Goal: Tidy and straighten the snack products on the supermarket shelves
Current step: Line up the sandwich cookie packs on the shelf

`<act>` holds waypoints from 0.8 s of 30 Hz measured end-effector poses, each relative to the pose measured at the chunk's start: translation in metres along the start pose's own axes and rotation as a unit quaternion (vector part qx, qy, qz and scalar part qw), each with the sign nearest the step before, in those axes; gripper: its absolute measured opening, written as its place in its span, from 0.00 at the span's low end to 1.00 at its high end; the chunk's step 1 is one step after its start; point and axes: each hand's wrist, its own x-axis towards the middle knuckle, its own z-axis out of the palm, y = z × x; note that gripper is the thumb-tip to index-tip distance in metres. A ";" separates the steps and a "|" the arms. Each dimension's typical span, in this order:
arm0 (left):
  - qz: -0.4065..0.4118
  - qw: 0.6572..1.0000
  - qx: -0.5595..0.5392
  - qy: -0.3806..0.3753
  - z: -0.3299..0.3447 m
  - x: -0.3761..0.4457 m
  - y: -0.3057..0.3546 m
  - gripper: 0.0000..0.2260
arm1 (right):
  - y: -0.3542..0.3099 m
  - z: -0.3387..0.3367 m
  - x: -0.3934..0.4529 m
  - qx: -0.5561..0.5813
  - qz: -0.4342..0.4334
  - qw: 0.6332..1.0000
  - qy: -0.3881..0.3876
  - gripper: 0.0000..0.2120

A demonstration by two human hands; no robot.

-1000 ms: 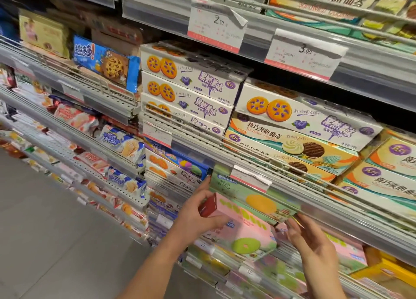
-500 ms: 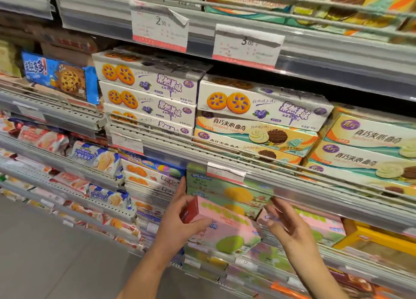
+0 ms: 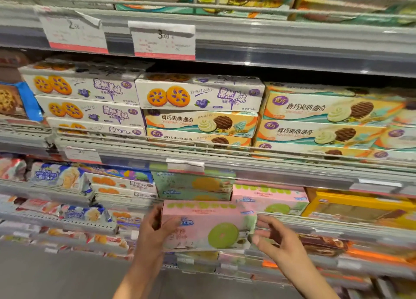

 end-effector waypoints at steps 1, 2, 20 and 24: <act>-0.011 1.000 -0.009 -0.006 0.008 -0.002 -0.003 0.29 | 0.000 -0.002 -0.002 0.005 -0.004 1.000 0.003 0.28; -0.022 1.000 -0.011 -0.010 0.015 -0.004 -0.006 0.34 | 0.000 -0.005 -0.004 0.009 -0.008 1.000 0.006 0.29; 0.045 0.891 0.450 -0.026 0.094 -0.011 -0.040 0.16 | 0.012 -0.098 -0.038 0.044 -0.068 0.972 0.219 0.22; 0.087 0.747 0.650 -0.108 0.091 -0.006 -0.062 0.32 | 0.021 -0.116 -0.037 0.037 -0.060 0.967 0.246 0.25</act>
